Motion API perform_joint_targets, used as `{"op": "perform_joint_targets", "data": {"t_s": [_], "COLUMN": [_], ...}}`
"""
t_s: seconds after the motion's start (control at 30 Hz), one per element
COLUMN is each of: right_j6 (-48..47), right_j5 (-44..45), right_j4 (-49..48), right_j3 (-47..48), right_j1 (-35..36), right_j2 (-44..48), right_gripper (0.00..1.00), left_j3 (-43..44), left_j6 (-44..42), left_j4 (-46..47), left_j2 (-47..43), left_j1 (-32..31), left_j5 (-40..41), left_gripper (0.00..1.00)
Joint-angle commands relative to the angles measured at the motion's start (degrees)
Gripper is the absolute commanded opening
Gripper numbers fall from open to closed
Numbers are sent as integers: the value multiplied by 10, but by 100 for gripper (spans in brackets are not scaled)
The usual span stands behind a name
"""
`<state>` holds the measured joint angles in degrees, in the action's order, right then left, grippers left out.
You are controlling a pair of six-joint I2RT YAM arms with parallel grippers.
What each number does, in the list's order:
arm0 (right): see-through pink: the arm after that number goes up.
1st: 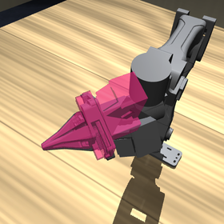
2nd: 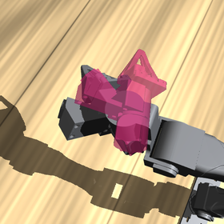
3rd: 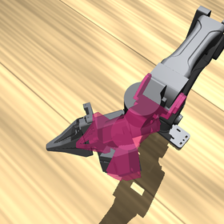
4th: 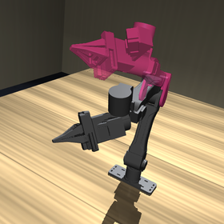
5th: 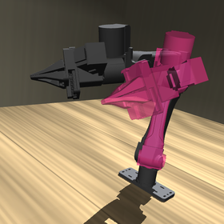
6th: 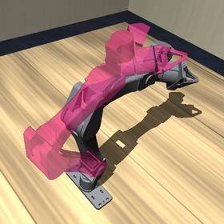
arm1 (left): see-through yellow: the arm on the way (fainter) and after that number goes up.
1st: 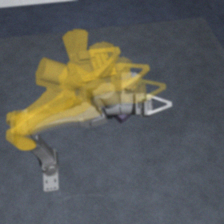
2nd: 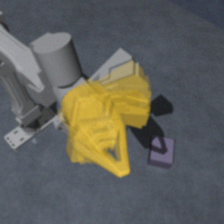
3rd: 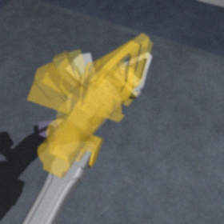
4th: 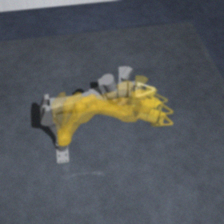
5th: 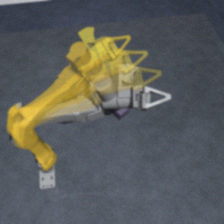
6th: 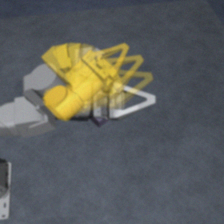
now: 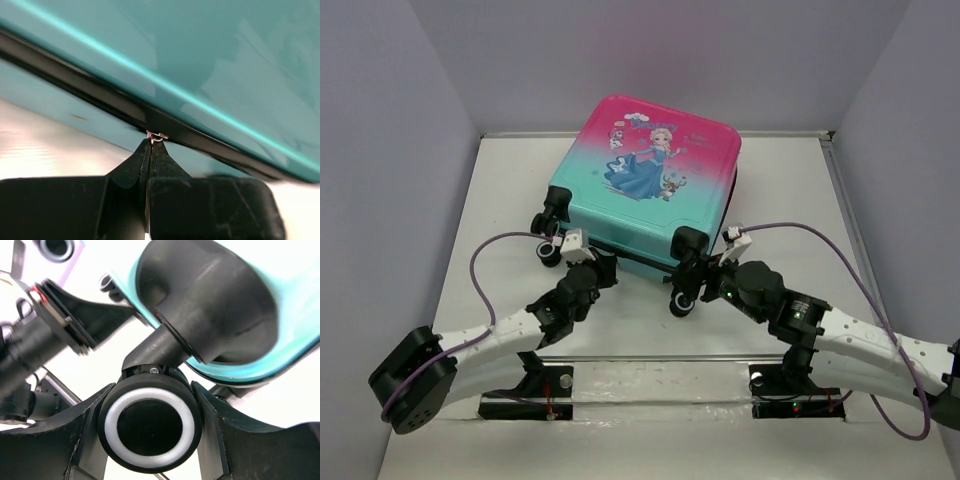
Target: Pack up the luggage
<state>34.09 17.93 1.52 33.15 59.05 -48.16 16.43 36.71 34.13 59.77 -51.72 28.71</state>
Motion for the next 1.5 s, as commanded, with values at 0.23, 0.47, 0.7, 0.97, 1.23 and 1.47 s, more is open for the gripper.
{"op": "perform_joint_targets", "data": {"t_s": [0.23,0.47,0.7,0.97,1.23,1.47], "right_j6": [1,-74,-122,-139,-142,-124], "right_j5": [234,314,264,168,-111,-225], "right_j4": [171,206,206,211,289,283], "right_j3": [17,81,110,139,237,264], "right_j1": [-8,-78,-250,-419,-425,-410], "right_j2": [188,178,129,98,76,58], "right_gripper": [7,7,7,7,87,93], "left_j3": [-36,-63,-71,-74,-71,-45], "left_j6": [77,113,108,37,9,21], "left_j4": [-138,-171,-162,-44,65,50], "left_j2": [-120,-196,-222,-196,-172,-218], "left_j1": [188,247,312,362,362,332], "left_j5": [19,4,-7,-102,-300,-409], "left_gripper": [6,6,6,6,6,6]}}
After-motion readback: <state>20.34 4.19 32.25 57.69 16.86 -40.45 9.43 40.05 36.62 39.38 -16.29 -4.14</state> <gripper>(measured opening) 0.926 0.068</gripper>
